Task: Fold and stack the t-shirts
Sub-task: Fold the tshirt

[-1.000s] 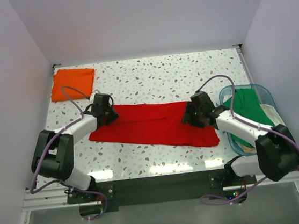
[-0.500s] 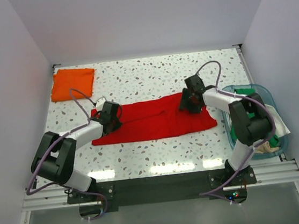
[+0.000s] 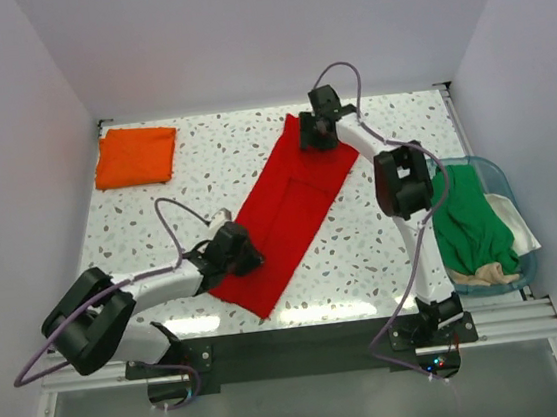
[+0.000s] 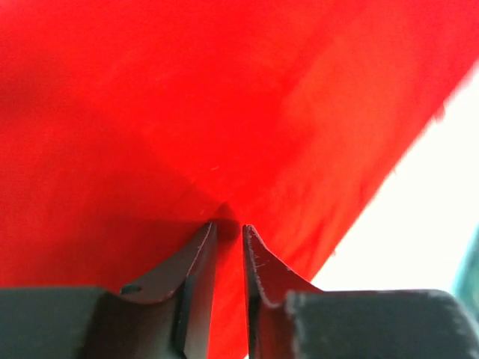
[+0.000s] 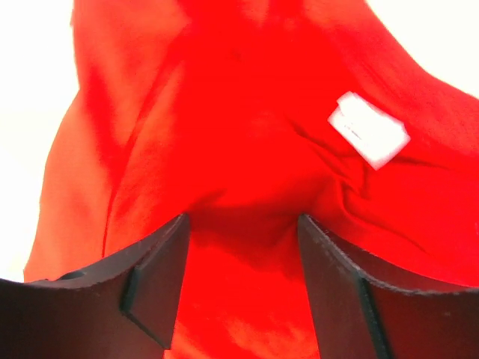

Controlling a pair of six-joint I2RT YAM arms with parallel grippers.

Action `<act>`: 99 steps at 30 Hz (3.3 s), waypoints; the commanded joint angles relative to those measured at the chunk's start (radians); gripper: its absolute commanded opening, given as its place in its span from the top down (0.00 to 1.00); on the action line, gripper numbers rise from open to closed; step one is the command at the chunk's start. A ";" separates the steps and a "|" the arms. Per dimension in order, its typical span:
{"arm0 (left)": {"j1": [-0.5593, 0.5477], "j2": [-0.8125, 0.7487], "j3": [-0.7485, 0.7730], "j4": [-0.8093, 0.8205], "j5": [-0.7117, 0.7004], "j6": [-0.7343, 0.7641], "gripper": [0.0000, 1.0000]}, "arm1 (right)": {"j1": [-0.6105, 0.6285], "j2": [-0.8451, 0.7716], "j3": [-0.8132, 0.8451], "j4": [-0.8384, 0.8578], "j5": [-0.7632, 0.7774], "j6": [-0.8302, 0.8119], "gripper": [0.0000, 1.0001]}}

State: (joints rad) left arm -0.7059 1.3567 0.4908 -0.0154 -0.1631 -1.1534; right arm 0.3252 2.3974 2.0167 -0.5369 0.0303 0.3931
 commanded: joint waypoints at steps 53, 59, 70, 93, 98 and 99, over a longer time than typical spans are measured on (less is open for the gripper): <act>-0.179 0.192 0.095 -0.008 0.052 0.090 0.87 | 0.040 0.187 0.278 -0.138 0.046 -0.123 0.33; -0.181 0.234 0.109 0.065 0.102 0.035 0.87 | 0.035 0.227 0.353 -0.118 0.022 -0.132 0.32; -0.179 0.087 0.213 -0.106 0.037 0.175 0.62 | 0.035 -0.021 0.315 -0.184 0.011 -0.140 0.11; -0.170 -0.146 0.031 -0.186 0.275 0.294 0.48 | 0.175 -1.336 -1.397 -0.017 -0.233 0.319 0.30; -0.170 -0.142 -0.004 -0.181 0.298 0.284 0.47 | 0.175 -1.443 -1.522 -0.074 -0.322 0.372 0.37; -0.170 -0.143 -0.012 -0.178 0.306 0.282 0.47 | 0.173 -1.472 -1.535 -0.093 -0.326 0.377 0.38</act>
State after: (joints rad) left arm -0.8776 1.2316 0.5030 -0.2123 0.1020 -0.8917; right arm 0.5011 0.9745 0.5293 -0.5755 -0.2195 0.7132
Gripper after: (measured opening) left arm 0.528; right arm 0.629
